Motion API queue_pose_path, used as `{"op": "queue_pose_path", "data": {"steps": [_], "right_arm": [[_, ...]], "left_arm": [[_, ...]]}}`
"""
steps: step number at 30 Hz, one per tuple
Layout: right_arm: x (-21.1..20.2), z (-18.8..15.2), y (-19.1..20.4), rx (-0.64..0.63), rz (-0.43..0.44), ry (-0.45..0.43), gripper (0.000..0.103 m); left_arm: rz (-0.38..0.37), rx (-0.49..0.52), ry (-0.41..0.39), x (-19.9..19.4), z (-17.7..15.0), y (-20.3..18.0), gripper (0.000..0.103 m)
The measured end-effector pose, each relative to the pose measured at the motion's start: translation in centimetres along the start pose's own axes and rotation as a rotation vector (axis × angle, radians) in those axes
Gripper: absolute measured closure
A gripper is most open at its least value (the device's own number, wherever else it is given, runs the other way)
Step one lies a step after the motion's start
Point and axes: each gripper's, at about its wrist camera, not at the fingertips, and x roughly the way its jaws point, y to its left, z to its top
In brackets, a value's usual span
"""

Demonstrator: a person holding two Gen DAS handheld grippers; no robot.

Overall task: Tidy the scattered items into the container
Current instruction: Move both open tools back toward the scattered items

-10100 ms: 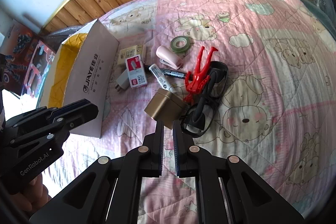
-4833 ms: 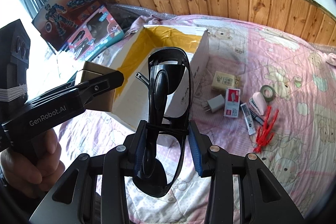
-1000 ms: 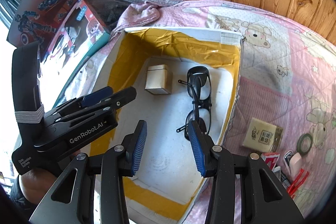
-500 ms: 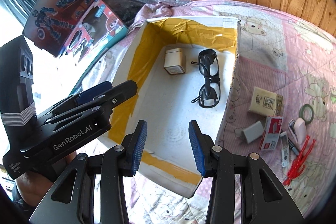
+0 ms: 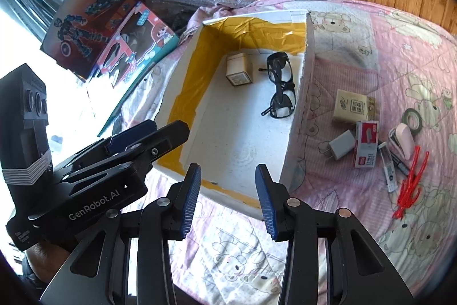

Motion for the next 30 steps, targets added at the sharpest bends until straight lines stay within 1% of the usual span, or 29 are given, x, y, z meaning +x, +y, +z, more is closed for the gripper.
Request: {"op": "queue_pose_path", "data": {"steps": [2, 5, 12, 19, 25, 30], "right_arm": [[-0.3, -0.8, -0.5, 0.014, 0.004, 0.000, 0.068], [-0.7, -1.9, -1.5, 0.043, 0.007, -0.004, 0.069], [-2.1, -4.3, -4.5, 0.117, 0.006, -0.030, 0.070], [-3.1, -6.9, -8.5, 0.214, -0.026, -0.038, 0.070], [-4.1, -8.8, -11.0, 0.281, -0.044, -0.052, 0.070], [-4.8, -9.9, -12.5, 0.328, -0.053, -0.070, 0.070]], "left_arm": [[-0.009, 0.006, 0.006, 0.0, -0.6, -0.6, 0.044], [-0.027, 0.010, 0.019, 0.1, -1.3, -1.5, 0.044], [-0.060, 0.065, 0.053, 0.6, -2.5, -4.4, 0.044], [-0.099, 0.109, 0.092, 1.4, -3.6, -7.0, 0.044], [-0.128, 0.156, 0.116, 2.0, -4.3, -9.3, 0.044], [-0.137, 0.189, 0.140, 2.8, -4.7, -10.7, 0.044]]}}
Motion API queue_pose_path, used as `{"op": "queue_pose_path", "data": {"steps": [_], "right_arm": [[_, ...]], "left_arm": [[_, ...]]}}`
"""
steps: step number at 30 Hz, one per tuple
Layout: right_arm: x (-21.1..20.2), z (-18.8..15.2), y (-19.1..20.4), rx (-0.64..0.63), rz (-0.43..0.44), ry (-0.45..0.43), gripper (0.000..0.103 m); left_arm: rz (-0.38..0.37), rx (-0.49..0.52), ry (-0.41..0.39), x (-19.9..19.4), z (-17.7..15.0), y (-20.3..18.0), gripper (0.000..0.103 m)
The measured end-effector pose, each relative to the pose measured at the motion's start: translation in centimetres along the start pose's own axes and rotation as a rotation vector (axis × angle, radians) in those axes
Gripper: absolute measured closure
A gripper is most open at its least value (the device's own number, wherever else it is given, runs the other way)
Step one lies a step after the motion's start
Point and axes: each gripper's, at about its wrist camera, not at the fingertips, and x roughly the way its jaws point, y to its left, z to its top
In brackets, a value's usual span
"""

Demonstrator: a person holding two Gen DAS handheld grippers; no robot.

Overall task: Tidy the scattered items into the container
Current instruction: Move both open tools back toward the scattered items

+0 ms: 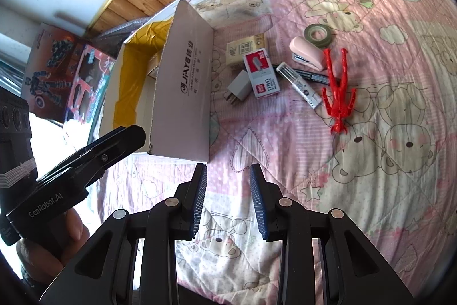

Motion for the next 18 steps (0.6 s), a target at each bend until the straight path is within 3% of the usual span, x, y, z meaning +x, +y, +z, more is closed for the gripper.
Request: {"op": "queue_pose_path", "data": {"steps": [18], "right_arm": [[-1.4, 1.0, -6.1, 0.168, -0.011, -0.068, 0.067]], "left_arm": [[-0.011, 0.041, 0.086, 6.0, 1.9, -3.5, 0.044]]}}
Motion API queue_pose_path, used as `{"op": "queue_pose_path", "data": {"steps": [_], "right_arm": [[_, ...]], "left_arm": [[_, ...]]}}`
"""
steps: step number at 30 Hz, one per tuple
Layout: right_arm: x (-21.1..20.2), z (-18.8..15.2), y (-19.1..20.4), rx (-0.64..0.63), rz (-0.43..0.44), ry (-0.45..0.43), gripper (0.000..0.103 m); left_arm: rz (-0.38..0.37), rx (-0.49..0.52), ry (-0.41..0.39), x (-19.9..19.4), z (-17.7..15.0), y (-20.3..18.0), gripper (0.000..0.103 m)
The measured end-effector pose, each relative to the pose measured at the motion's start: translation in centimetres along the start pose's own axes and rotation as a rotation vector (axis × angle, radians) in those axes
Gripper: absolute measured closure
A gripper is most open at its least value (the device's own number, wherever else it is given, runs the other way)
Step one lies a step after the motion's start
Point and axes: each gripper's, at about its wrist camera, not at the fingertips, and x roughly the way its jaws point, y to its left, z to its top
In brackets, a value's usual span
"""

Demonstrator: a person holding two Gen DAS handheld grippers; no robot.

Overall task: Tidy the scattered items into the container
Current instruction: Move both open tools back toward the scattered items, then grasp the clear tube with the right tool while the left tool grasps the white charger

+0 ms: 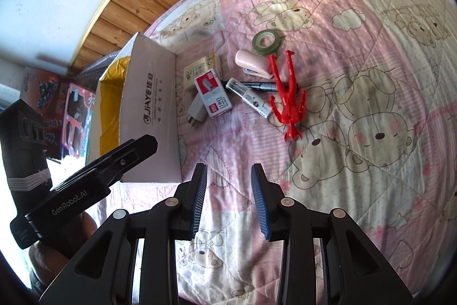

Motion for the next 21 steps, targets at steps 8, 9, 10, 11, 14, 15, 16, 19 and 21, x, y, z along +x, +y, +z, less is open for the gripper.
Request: {"op": "queue_pose_path", "data": {"steps": [8, 9, 10, 11, 14, 15, 16, 19, 21], "right_arm": [[1.1, 1.7, -2.4, 0.043, -0.039, 0.000, 0.067], [1.4, 2.0, -2.7, 0.045, -0.047, 0.002, 0.067], [1.7, 2.2, -3.0, 0.047, -0.054, 0.004, 0.067], [2.0, 2.5, -3.2, 0.048, -0.064, 0.006, 0.067], [2.9, 3.3, -3.9, 0.042, -0.095, 0.011, 0.066], [3.3, 3.5, -4.1, 0.041, -0.101, 0.015, 0.066], [3.6, 3.7, -4.3, 0.037, -0.108, 0.019, 0.066], [4.6, 4.2, -4.9, 0.028, -0.124, 0.032, 0.066], [5.4, 4.5, -5.4, 0.032, -0.126, 0.045, 0.066]], "left_arm": [[0.061, -0.009, 0.028, 3.7, 2.0, 0.5, 0.044], [0.061, 0.004, 0.030, 4.0, 2.2, 0.1, 0.041], [0.072, 0.009, 0.031, 4.3, 2.3, -0.3, 0.038], [0.087, 0.011, 0.029, 4.5, 2.5, -0.6, 0.037], [0.119, 0.019, 0.023, 5.1, 3.3, -1.5, 0.036], [0.128, 0.017, 0.019, 5.2, 3.5, -1.7, 0.036], [0.137, 0.017, 0.011, 5.1, 3.7, -2.0, 0.036], [0.144, 0.045, -0.034, 4.5, 4.2, -3.2, 0.036], [0.105, 0.070, -0.021, 5.1, 4.3, -3.8, 0.034]]}}
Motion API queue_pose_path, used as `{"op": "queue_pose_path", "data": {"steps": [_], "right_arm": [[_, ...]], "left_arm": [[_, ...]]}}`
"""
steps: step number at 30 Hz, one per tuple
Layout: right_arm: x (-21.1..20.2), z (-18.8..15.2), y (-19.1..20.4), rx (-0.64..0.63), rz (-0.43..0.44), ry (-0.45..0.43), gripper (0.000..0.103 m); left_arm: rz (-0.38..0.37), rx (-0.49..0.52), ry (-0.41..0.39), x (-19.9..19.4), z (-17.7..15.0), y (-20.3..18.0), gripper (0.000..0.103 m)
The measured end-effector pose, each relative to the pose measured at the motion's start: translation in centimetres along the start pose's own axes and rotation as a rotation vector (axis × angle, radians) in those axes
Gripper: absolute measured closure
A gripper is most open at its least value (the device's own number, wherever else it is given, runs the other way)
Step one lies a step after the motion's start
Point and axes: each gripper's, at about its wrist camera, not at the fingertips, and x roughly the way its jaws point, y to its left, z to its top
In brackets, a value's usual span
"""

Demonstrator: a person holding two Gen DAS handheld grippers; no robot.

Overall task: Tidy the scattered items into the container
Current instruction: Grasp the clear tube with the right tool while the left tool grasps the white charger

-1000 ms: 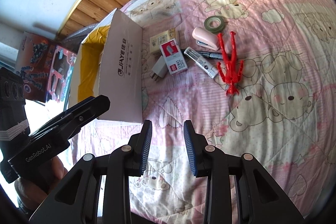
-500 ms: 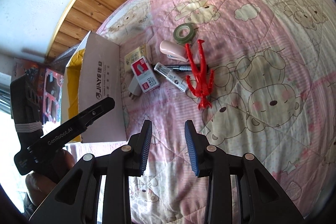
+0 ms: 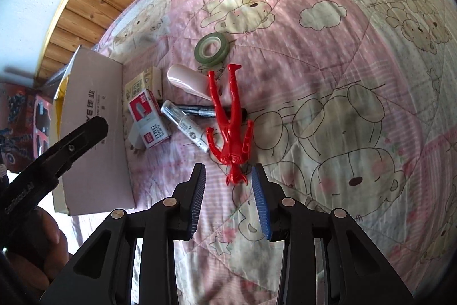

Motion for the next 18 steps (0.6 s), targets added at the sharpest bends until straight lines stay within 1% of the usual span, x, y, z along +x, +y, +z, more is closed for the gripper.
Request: {"op": "queue_pose_path", "data": {"steps": [1, 2, 4, 7, 10, 13, 14, 17, 18], "right_arm": [[0.4, 0.2, -0.1, 0.001, 0.000, 0.007, 0.066], [0.8, 0.3, -0.2, 0.000, 0.001, 0.013, 0.066], [1.3, 0.6, -0.1, -0.011, -0.005, 0.018, 0.066], [2.0, 0.9, 0.1, -0.041, -0.034, 0.018, 0.066], [2.6, 1.0, 0.0, -0.068, -0.076, 0.015, 0.064], [3.4, 1.0, -0.2, -0.079, -0.087, 0.030, 0.062], [3.6, 1.1, -0.3, -0.079, -0.081, 0.035, 0.059], [4.0, 1.1, -0.1, -0.101, -0.087, 0.038, 0.057], [3.7, 1.1, 0.0, -0.107, -0.097, 0.029, 0.057]], "left_arm": [[-0.018, 0.007, 0.023, 0.8, -0.1, -0.1, 0.034], [-0.014, 0.008, 0.046, 1.6, -0.3, 0.1, 0.034], [0.021, -0.001, 0.089, 3.0, -0.9, 1.1, 0.034], [0.079, -0.047, 0.132, 4.0, -1.8, 3.6, 0.034], [0.062, -0.127, 0.146, 4.5, -1.8, 5.4, 0.034], [0.026, -0.108, 0.145, 5.5, -1.0, 4.5, 0.034], [0.026, -0.104, 0.141, 5.9, -0.7, 4.3, 0.034], [0.081, -0.106, 0.124, 7.0, -0.2, 5.0, 0.034], [0.083, -0.122, 0.127, 7.2, -0.2, 5.6, 0.034]]}}
